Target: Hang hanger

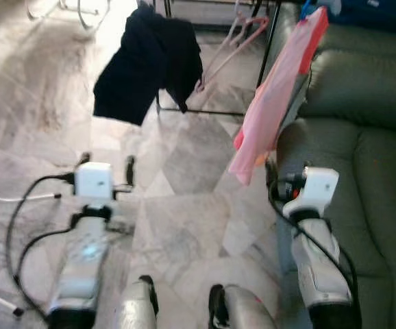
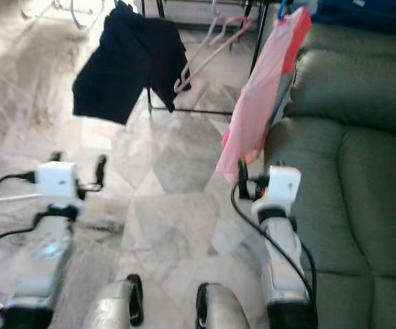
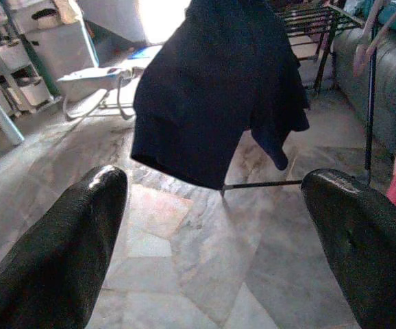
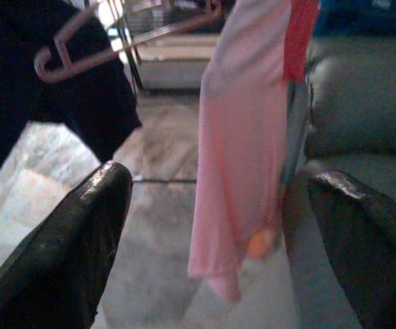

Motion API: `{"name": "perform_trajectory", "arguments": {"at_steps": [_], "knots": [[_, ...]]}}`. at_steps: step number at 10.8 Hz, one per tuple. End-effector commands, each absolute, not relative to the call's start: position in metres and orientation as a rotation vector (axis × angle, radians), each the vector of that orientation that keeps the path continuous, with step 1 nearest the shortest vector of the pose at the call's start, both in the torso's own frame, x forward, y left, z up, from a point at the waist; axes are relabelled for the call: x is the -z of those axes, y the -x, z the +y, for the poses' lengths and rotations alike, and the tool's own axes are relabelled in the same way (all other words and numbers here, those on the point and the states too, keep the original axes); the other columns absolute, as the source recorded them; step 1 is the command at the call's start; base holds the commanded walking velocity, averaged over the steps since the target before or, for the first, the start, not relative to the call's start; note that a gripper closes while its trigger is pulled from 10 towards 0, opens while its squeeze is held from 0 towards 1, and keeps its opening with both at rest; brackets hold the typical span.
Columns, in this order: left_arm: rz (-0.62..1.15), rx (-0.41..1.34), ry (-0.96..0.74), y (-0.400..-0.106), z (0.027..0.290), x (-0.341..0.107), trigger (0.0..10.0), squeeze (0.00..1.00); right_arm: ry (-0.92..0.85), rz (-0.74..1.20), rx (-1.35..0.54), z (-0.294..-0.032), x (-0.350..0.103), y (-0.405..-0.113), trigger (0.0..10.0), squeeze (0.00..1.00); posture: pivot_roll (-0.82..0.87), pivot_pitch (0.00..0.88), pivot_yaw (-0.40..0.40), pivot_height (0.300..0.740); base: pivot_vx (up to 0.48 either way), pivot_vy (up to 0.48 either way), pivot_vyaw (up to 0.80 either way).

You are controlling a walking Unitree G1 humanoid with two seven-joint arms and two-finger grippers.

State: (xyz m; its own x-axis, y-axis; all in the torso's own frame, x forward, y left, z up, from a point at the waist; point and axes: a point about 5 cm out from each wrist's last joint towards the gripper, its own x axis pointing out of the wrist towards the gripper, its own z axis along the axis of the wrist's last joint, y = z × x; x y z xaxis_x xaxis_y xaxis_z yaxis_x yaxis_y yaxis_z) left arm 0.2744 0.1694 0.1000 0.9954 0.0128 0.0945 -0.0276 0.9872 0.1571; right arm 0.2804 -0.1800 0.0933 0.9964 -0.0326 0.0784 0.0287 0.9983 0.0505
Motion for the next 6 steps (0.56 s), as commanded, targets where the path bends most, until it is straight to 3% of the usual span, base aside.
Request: {"name": "perform_trajectory", "arguments": {"at_steps": [1,4,6], "knots": [[-0.095,-0.029,-0.161,-0.278,0.17,-0.099,10.0,0.0,-0.044,-0.085,0.063,-0.189,-0.093,-0.281,10.0,0.0,-0.02,0.065,-0.003,0.74,0.0,0.0,0.0],[-0.108,-0.029,-0.162,-0.305,0.161,-0.104,10.0,0.0,-0.019,-0.129,0.038,-0.191,-0.103,-0.299,10.0,0.0,-0.05,0.012,-0.01,0.74,0.0,0.0,0.0],[-0.108,-0.023,-0.181,-0.309,0.164,-0.106,10.0,0.0,-0.044,-0.105,0.078,-0.194,-0.096,-0.295,10.0,0.0,-0.06,0.022,-0.009,0.74,0.0,0.0,0.0]]}}
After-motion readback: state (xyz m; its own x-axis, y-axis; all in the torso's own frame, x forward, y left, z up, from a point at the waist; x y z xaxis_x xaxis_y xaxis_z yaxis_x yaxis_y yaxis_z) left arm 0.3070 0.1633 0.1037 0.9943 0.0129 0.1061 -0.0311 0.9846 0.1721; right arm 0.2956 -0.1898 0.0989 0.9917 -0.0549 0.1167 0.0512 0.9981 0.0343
